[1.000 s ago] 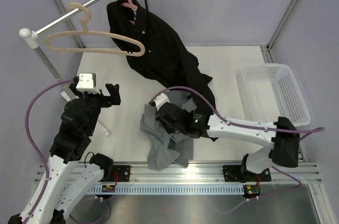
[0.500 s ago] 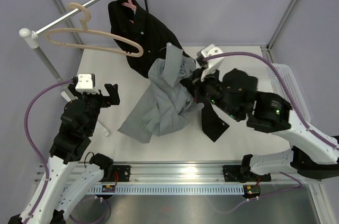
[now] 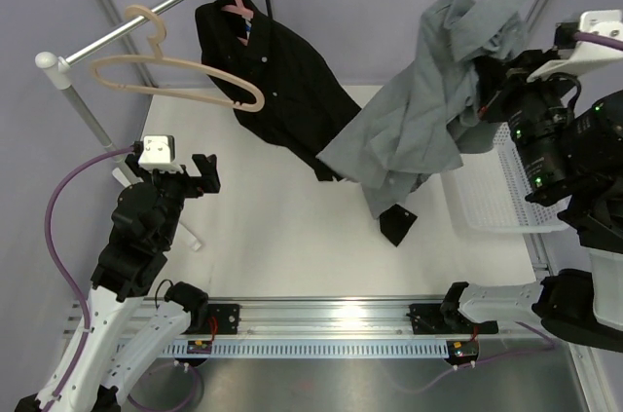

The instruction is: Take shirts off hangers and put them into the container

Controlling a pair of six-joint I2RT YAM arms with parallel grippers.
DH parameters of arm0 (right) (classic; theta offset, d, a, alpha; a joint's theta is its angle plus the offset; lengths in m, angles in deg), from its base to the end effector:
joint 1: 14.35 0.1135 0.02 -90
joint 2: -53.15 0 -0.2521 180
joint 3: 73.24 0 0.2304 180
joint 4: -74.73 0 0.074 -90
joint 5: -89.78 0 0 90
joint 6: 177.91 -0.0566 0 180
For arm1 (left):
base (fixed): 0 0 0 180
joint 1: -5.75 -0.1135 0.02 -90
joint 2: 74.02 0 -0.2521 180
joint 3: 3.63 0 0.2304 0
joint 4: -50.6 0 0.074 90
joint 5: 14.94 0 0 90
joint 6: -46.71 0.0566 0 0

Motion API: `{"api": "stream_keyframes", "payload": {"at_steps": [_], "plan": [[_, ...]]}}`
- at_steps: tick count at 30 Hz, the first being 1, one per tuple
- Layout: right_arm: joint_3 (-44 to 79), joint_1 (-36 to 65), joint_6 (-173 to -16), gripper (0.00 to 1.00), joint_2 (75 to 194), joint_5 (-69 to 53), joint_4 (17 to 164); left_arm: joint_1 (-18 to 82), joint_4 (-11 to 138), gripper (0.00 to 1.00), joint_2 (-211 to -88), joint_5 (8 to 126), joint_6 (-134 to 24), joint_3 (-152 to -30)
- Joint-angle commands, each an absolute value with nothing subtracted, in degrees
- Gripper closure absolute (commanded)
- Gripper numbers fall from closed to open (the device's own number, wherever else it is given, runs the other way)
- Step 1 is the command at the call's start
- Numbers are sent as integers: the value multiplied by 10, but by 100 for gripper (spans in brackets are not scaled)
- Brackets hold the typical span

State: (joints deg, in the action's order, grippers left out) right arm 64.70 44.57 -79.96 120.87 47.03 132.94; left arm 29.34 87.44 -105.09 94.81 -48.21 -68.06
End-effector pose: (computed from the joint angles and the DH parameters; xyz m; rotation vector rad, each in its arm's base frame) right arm 0.0936 0.0748 0.5870 -0.1261 1.4257 0.1720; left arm 0.1209 -0.0319 0.3626 0.0009 1.6289 -0.1013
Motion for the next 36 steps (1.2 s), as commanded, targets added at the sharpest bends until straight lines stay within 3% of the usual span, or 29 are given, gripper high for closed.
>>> {"api": "stream_keyframes", "payload": {"at_steps": [1,7,14,20,25,30,36], "plan": [[680,387,-734,100,1218,519,1304,292,842,1,-1050,953,-478,-677],[663,306,-655,100,1207,560,1212,292,842,1,-1053,952,-478,-676],[605,134,-642,100,1201,553,1144,293,842,1,-1053,947,-479,-676],[487,-73,-849,100,1228,442,1240,292,842,1,-1048,948,-479,-675],[299,-197,-1019,100,1234,361,1233,292,842,1,-1047,949,-477,-675],[156,-236,-1124,100,1252,289,1209,292,842,1,-1045,948,-477,-677],[76,-256,-1194,100,1340,210,1177,292,842,1,-1039,946,-477,-675]]}}
